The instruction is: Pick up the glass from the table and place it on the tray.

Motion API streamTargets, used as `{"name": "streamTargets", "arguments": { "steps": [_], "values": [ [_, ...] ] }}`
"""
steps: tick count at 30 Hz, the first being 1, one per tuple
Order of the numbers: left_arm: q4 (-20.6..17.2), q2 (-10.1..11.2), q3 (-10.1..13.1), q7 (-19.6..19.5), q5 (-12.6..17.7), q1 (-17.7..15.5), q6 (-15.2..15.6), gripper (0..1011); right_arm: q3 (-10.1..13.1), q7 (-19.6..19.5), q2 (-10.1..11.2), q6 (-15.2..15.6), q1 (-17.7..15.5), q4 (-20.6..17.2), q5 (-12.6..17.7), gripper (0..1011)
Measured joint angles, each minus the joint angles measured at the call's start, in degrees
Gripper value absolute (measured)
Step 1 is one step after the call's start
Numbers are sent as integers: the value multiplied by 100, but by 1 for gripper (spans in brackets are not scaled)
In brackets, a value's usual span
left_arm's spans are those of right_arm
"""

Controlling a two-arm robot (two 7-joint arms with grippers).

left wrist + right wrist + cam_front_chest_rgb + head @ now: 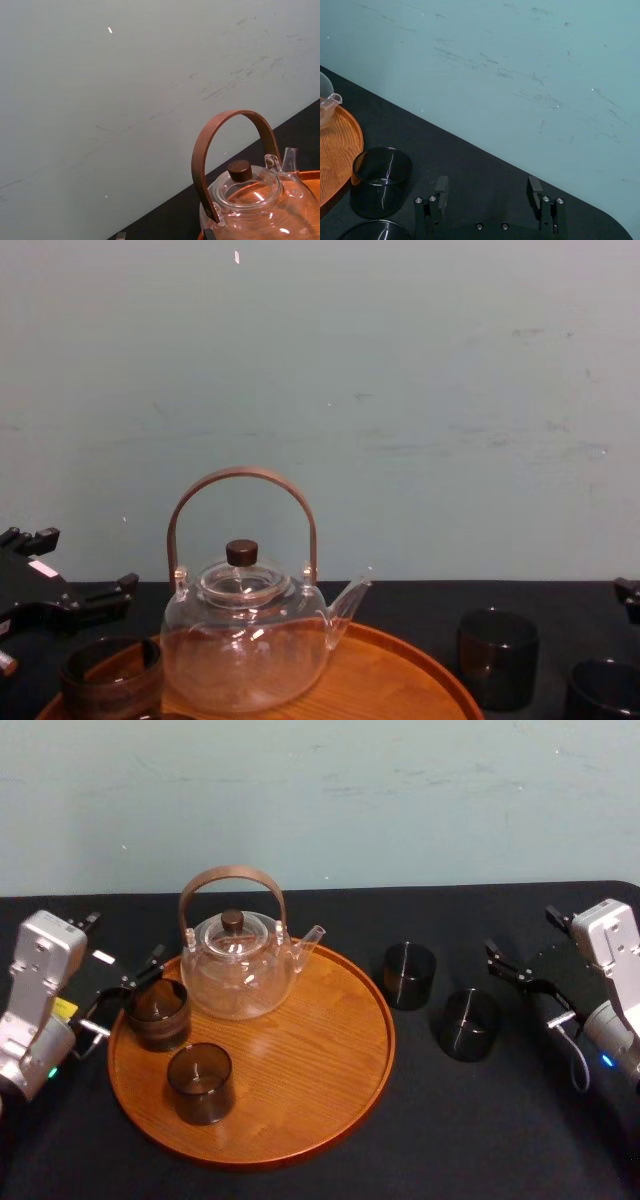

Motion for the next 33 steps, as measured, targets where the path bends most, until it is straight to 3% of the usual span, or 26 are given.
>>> {"name": "streamTargets", "arguments": {
  "steps": [33],
  "values": [
    [0, 0, 0, 0, 0, 0, 0, 1001, 0, 0, 0, 0, 0, 0, 0, 1002]
  ]
}}
